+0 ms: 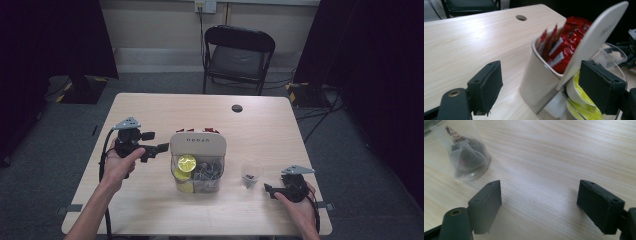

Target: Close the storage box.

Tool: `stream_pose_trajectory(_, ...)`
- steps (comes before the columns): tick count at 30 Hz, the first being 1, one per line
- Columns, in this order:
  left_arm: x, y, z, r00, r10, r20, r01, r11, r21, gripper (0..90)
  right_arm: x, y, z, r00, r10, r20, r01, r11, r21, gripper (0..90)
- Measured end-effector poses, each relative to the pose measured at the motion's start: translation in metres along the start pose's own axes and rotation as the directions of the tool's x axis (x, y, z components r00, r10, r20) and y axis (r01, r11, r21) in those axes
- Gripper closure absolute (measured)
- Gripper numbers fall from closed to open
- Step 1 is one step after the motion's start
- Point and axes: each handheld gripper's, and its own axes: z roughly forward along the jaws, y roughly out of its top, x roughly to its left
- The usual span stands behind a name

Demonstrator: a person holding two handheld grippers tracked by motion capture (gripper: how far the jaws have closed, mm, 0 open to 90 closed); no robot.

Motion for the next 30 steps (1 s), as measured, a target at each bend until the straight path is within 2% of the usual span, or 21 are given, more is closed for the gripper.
stream_pose_trajectory(2,0.006,-0.001,0.000,0.9996,-0.021,-0.019,0.020,0.9998,-0.009,18.9,0.001,-0.002,0.001,0.9993,-0.032,0.021,0.032,0.999,-0.007,18.2)
stream_pose_trajectory(5,0.011,-0.002,0.002,0.9985,-0.041,-0.037,0.040,0.9991,-0.012,18.9,0.003,-0.002,0.003,0.9990,-0.035,0.028,0.035,0.999,-0.010,15.4)
stream_pose_trajectory(7,0.012,-0.001,0.003,0.9988,-0.039,-0.031,0.038,0.9991,-0.017,18.9,0.003,-0.004,0.004,0.9989,-0.035,0.030,0.035,0.999,-0.027,13.8)
stream_pose_trajectory(9,0.012,0.002,0.003,0.9982,-0.042,-0.042,0.041,0.9988,-0.027,18.8,0.002,-0.006,0.004,0.9987,-0.042,0.029,0.043,0.998,-0.043,13.1)
stream_pose_trajectory(13,0.013,0.009,0.009,0.9981,-0.027,-0.055,0.026,0.9996,-0.014,18.9,0.002,-0.008,0.005,0.9987,-0.043,0.026,0.045,0.997,-0.065,11.9)
stream_pose_trajectory(15,0.016,0.012,0.014,0.9977,-0.044,-0.051,0.043,0.9988,-0.024,18.9,0.002,-0.008,0.005,0.9988,-0.042,0.027,0.044,0.997,-0.065,11.9)
stream_pose_trajectory(17,0.017,0.014,0.017,0.9981,-0.026,-0.056,0.025,0.9995,-0.018,18.9,0.002,-0.008,0.005,0.9988,-0.041,0.027,0.043,0.997,-0.065,11.9)
stream_pose_trajectory(18,0.017,0.014,0.020,0.9978,-0.045,-0.049,0.044,0.9988,-0.023,18.9,0.002,-0.008,0.005,0.9988,-0.042,0.027,0.043,0.997,-0.065,11.9)
stream_pose_trajectory(20,0.018,0.013,0.026,0.9984,-0.042,-0.039,0.041,0.9990,-0.016,18.8,0.002,-0.008,0.005,0.9988,-0.041,0.027,0.043,0.997,-0.065,11.9)
stream_pose_trajectory(22,0.019,0.011,0.028,0.9973,-0.063,-0.038,0.063,0.9979,-0.013,18.8,0.003,-0.008,0.005,0.9989,-0.038,0.029,0.040,0.997,-0.065,11.8)
stream_pose_trajectory(25,0.018,0.010,0.029,0.9983,-0.056,-0.015,0.056,0.9983,-0.015,18.7,0.003,-0.008,0.005,0.9989,-0.032,0.035,0.034,0.997,-0.063,11.5)
stream_pose_trajectory(26,0.017,0.010,0.029,0.9986,-0.047,-0.025,0.047,0.9989,-0.007,18.7,0.003,-0.008,0.005,0.9989,-0.030,0.036,0.032,0.997,-0.063,11.5)
stream_pose_trajectory(30,0.016,0.012,0.031,0.9986,-0.051,-0.014,0.050,0.9986,-0.014,18.6,0.003,-0.008,0.005,0.9988,-0.031,0.038,0.033,0.998,-0.062,11.0)
